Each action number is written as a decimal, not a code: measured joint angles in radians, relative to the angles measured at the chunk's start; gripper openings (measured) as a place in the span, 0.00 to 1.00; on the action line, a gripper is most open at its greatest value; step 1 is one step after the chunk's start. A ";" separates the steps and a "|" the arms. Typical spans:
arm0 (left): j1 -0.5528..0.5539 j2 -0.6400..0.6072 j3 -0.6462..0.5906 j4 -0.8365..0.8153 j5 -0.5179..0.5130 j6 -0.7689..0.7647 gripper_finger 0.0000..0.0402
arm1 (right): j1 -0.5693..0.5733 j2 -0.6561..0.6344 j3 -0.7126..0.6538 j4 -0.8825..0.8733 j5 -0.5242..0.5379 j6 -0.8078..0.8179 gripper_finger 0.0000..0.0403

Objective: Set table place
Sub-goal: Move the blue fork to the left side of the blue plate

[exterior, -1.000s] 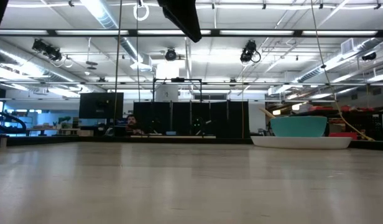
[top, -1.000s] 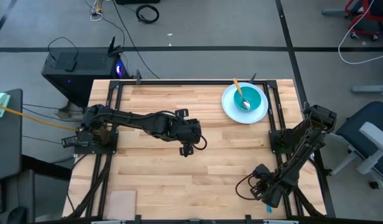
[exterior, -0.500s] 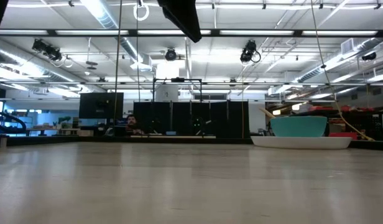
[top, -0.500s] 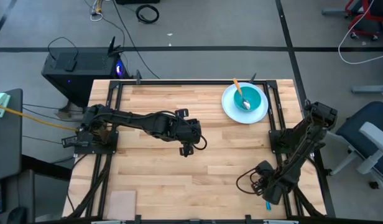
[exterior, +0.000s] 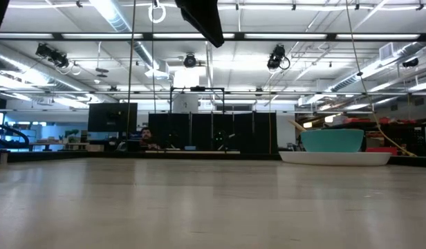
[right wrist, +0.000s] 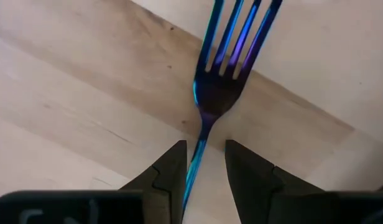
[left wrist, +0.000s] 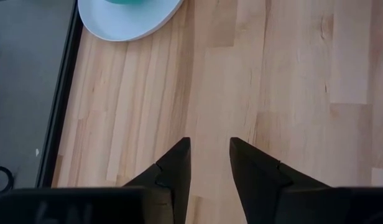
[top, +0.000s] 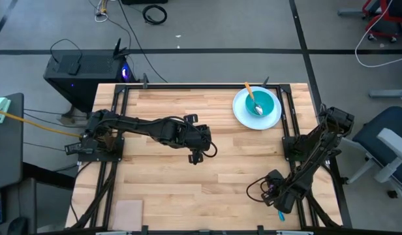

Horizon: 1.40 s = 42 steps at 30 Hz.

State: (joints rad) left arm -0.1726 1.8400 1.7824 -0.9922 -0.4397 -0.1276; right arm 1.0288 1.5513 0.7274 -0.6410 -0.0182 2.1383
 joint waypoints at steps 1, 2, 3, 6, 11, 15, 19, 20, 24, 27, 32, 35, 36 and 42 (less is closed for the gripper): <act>0.000 0.000 0.000 0.000 0.000 0.000 0.30 | 0.000 0.000 0.000 0.003 0.001 -0.011 0.29; 0.000 0.001 0.000 0.000 0.000 0.000 0.30 | -0.001 0.000 -0.001 0.005 0.002 -0.020 0.29; 0.000 0.001 0.000 0.000 0.000 0.000 0.30 | -0.001 0.000 -0.001 0.007 0.001 -0.022 0.29; 0.000 0.001 0.000 0.000 0.000 0.000 0.30 | -0.001 0.000 -0.001 0.006 -0.001 -0.019 0.28; 0.000 0.001 0.000 0.000 0.000 0.000 0.30 | 0.001 0.000 -0.001 0.006 0.002 -0.021 0.20; 0.000 0.001 0.000 0.000 0.000 0.007 0.29 | 0.001 -0.001 -0.010 0.012 0.034 -0.019 0.09; 0.000 0.001 0.000 -0.002 0.000 0.008 0.29 | -0.013 -0.003 -0.017 0.013 0.040 -0.021 0.02; 0.000 0.001 0.000 -0.002 0.000 0.008 0.30 | -0.015 -0.003 -0.017 0.012 0.045 -0.023 0.02; 0.000 0.001 0.000 -0.003 0.000 0.008 0.30 | -0.024 -0.003 -0.018 0.007 0.070 -0.045 0.04; 0.000 0.001 0.000 -0.004 0.000 0.008 0.31 | -0.030 -0.002 -0.019 0.002 0.089 -0.062 0.02; 0.000 0.001 0.000 -0.004 0.000 0.003 0.31 | -0.049 -0.002 -0.015 -0.006 0.100 -0.101 0.02; 0.000 0.001 0.000 -0.004 0.000 0.002 0.30 | -0.073 0.002 0.005 -0.057 0.116 -0.152 0.01; 0.000 0.001 0.000 -0.005 0.000 0.002 0.30 | -0.081 0.003 0.016 -0.085 0.129 -0.169 0.01; 0.000 0.001 0.000 -0.005 0.000 0.000 0.31 | -0.144 0.003 0.070 -0.165 0.146 -0.279 0.01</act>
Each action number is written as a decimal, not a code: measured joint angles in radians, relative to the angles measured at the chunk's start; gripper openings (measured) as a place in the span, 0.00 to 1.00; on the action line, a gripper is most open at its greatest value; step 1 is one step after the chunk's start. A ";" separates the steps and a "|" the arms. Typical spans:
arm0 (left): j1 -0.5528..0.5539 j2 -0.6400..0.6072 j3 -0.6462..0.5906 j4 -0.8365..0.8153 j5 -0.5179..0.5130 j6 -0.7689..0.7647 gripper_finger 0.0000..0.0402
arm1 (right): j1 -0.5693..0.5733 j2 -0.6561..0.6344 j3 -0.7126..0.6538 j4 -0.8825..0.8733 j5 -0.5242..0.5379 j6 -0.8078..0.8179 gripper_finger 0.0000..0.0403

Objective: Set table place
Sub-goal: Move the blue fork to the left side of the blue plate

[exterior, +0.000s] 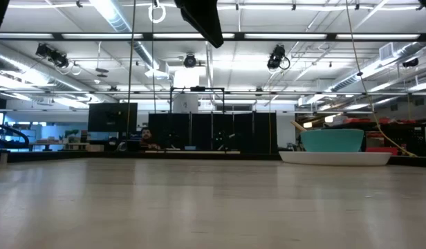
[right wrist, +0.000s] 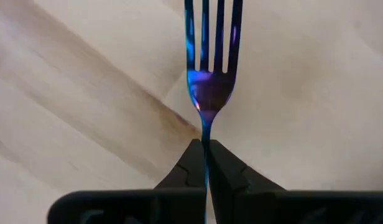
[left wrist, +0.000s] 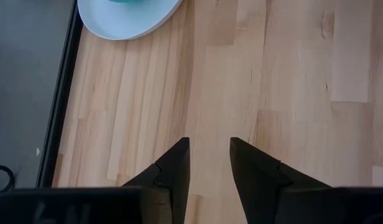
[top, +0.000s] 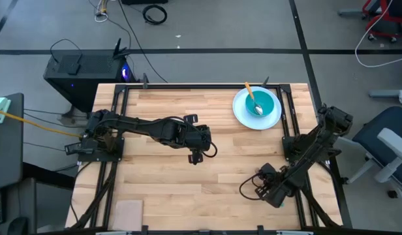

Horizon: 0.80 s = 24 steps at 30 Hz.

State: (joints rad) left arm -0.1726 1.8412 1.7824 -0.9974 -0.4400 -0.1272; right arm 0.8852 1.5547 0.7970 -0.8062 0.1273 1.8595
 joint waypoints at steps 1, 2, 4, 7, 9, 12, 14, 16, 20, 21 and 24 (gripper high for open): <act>0.000 0.000 0.000 0.000 0.000 0.000 0.31 | -0.013 0.000 0.004 0.003 0.000 -0.024 0.01; 0.000 0.000 0.000 0.000 0.000 0.000 0.31 | -0.026 0.000 0.009 0.005 0.005 -0.049 0.01; 0.000 0.000 0.000 -0.001 0.000 0.000 0.31 | -0.056 -0.001 0.015 0.005 0.016 -0.103 0.01; 0.000 0.000 0.000 -0.003 0.000 0.000 0.30 | -0.108 -0.001 0.034 0.000 0.039 -0.195 0.01; 0.000 0.000 0.000 -0.003 0.000 -0.001 0.30 | -0.147 -0.001 0.051 -0.011 0.065 -0.260 0.01; 0.000 0.000 0.000 -0.005 0.000 -0.005 0.31 | -0.218 -0.001 0.077 -0.016 0.096 -0.370 0.01; 0.000 0.000 0.000 -0.019 0.000 -0.021 0.31 | -0.272 -0.002 0.098 -0.013 0.102 -0.452 0.01; -0.005 0.000 0.000 -0.053 -0.001 -0.027 0.32 | -0.335 -0.002 0.119 -0.014 0.102 -0.542 0.01; -0.020 -0.004 0.000 -0.101 -0.001 -0.051 0.31 | -0.468 -0.002 0.169 -0.014 0.103 -0.717 0.01; -0.025 -0.004 0.000 -0.107 -0.001 -0.054 0.31 | -0.502 -0.002 0.183 -0.013 0.103 -0.759 0.01; -0.041 -0.015 0.000 -0.142 -0.001 -0.075 0.30 | -0.604 -0.003 0.228 -0.011 0.102 -0.873 0.01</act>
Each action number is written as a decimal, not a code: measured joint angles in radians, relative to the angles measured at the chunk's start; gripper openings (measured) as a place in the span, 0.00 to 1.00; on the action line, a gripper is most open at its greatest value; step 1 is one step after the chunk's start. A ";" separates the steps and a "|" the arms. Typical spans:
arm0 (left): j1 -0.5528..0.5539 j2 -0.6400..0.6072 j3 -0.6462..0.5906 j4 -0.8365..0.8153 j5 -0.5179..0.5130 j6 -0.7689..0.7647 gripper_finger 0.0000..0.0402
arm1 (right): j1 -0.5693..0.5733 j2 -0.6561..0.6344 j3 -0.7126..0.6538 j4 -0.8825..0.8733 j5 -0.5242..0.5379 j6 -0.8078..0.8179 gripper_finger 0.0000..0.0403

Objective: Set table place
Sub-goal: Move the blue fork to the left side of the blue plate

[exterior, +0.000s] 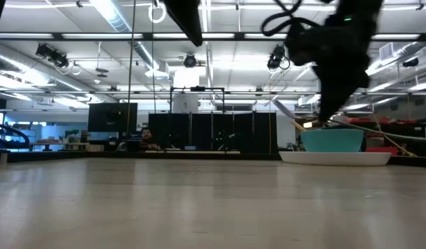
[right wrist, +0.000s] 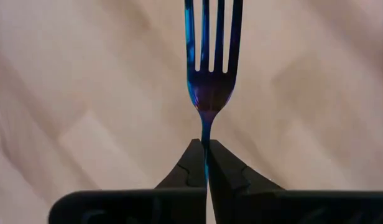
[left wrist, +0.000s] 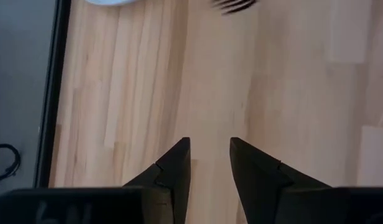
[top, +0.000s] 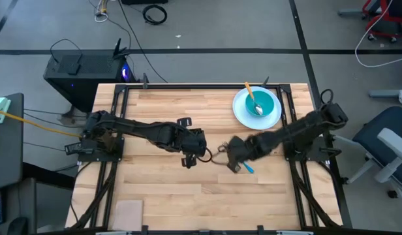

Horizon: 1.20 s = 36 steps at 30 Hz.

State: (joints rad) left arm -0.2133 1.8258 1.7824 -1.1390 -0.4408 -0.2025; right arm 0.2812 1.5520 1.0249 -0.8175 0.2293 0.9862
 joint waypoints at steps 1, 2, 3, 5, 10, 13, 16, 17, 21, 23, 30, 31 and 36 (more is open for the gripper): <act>-0.006 -0.004 0.001 -0.003 -0.001 -0.006 0.30 | -0.032 0.000 0.014 -0.001 0.000 -0.033 0.01; -0.012 -0.012 0.001 -0.014 -0.002 -0.018 0.30 | -0.061 0.000 0.028 -0.001 -0.001 -0.062 0.01; -0.019 -0.018 0.001 -0.033 -0.004 -0.029 0.31 | -0.094 0.000 0.043 -0.001 -0.001 -0.088 0.01; -0.029 -0.032 0.001 -0.040 -0.009 -0.052 0.31 | -0.151 0.000 0.066 0.005 0.000 -0.134 0.01; -0.063 -0.070 0.001 -0.066 -0.011 -0.079 0.32 | -0.284 -0.001 0.106 0.040 -0.007 -0.186 0.01; -0.084 -0.087 0.000 -0.075 -0.011 -0.082 0.32 | -0.363 -0.001 0.107 0.121 -0.053 -0.196 0.01; -0.102 -0.102 0.000 -0.081 -0.011 -0.101 0.31 | -0.432 -0.001 0.107 0.200 -0.103 -0.192 0.01; -0.107 -0.104 0.000 -0.080 -0.011 -0.102 0.31 | -0.451 -0.001 0.107 0.223 -0.108 -0.181 0.01; -0.123 -0.104 0.000 -0.082 -0.011 -0.102 0.31 | -0.532 -0.001 0.107 0.258 -0.125 -0.143 0.01; -0.130 -0.103 0.000 -0.084 -0.011 -0.101 0.32 | -0.574 -0.001 0.107 0.258 -0.129 -0.130 0.01; -0.134 -0.102 0.000 -0.087 -0.011 -0.101 0.33 | -0.693 0.005 0.108 0.292 -0.131 -0.080 0.01; -0.133 -0.102 0.000 -0.087 -0.011 -0.101 0.32 | -0.707 0.012 0.108 0.298 -0.135 -0.072 0.01; -0.134 -0.102 0.000 -0.090 -0.011 -0.101 0.31 | -0.767 0.077 0.108 0.295 -0.180 -0.070 0.02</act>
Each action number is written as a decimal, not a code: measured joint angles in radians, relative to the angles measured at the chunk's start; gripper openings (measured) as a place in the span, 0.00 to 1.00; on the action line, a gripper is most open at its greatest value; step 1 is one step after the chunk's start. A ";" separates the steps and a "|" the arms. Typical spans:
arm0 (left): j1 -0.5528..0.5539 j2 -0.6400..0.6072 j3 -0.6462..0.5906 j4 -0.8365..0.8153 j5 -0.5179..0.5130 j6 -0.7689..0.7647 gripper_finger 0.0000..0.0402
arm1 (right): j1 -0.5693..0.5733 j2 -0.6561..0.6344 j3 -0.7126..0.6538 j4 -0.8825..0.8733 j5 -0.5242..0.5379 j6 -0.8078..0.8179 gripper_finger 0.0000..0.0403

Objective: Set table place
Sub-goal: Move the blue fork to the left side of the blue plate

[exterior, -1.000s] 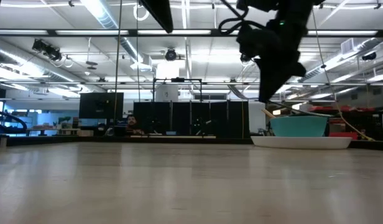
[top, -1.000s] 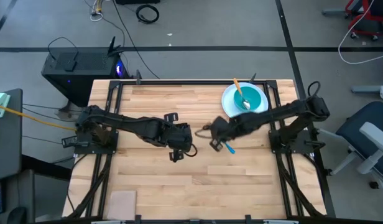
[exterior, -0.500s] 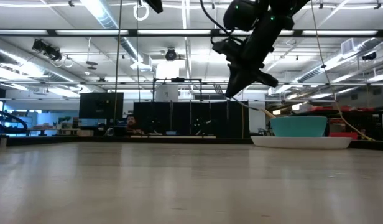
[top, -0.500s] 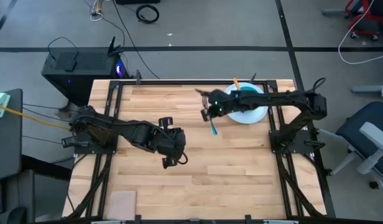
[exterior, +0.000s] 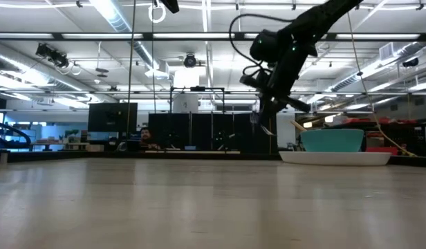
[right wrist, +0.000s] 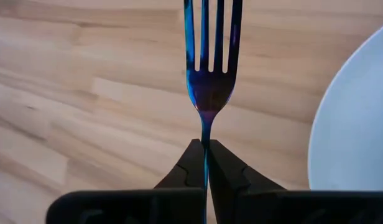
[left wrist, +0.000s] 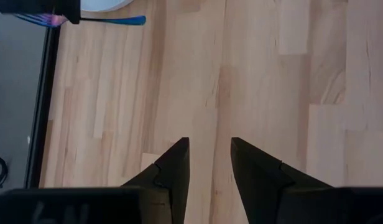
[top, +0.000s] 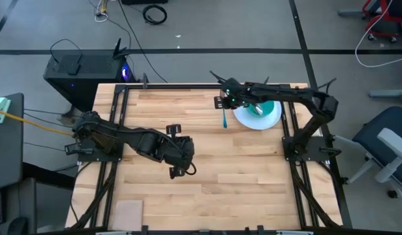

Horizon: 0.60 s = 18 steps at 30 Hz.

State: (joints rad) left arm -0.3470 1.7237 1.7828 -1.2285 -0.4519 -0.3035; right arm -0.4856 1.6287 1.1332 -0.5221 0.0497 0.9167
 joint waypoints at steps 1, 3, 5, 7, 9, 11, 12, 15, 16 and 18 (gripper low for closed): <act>0.000 0.000 0.000 0.000 0.000 0.000 0.32 | -0.009 0.013 0.000 0.003 -0.002 0.000 0.02; -0.003 0.000 0.000 -0.002 0.000 0.000 0.32 | -0.022 0.035 -0.001 0.006 -0.001 0.001 0.02; -0.004 0.000 0.000 -0.002 0.000 0.001 0.33 | -0.032 0.061 -0.001 0.009 0.001 0.007 0.02; -0.004 0.000 0.000 -0.003 0.000 0.000 0.33 | -0.038 0.086 -0.001 0.009 0.002 0.026 0.02; -0.004 0.000 0.000 -0.003 0.000 0.001 0.33 | -0.044 0.110 -0.001 0.019 0.000 0.039 0.02; -0.004 0.000 0.000 -0.003 0.000 0.001 0.33 | -0.050 0.131 -0.001 0.024 -0.001 0.056 0.02; -0.004 0.000 0.000 -0.003 0.000 0.000 0.33 | -0.053 0.139 -0.001 0.026 -0.002 0.056 0.02; -0.004 0.000 0.000 -0.003 0.000 0.001 0.32 | -0.063 0.145 -0.001 0.031 0.001 0.053 0.02; -0.004 0.000 0.000 -0.003 0.000 0.001 0.32 | -0.067 0.145 -0.001 0.031 0.001 0.054 0.02; -0.004 0.000 0.000 -0.003 0.000 0.001 0.31 | -0.071 0.145 -0.001 0.031 0.002 0.059 0.02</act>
State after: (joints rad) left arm -0.3511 1.7241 1.7828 -1.2316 -0.4519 -0.3024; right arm -0.5570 1.7733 1.1324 -0.4907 0.0513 0.9758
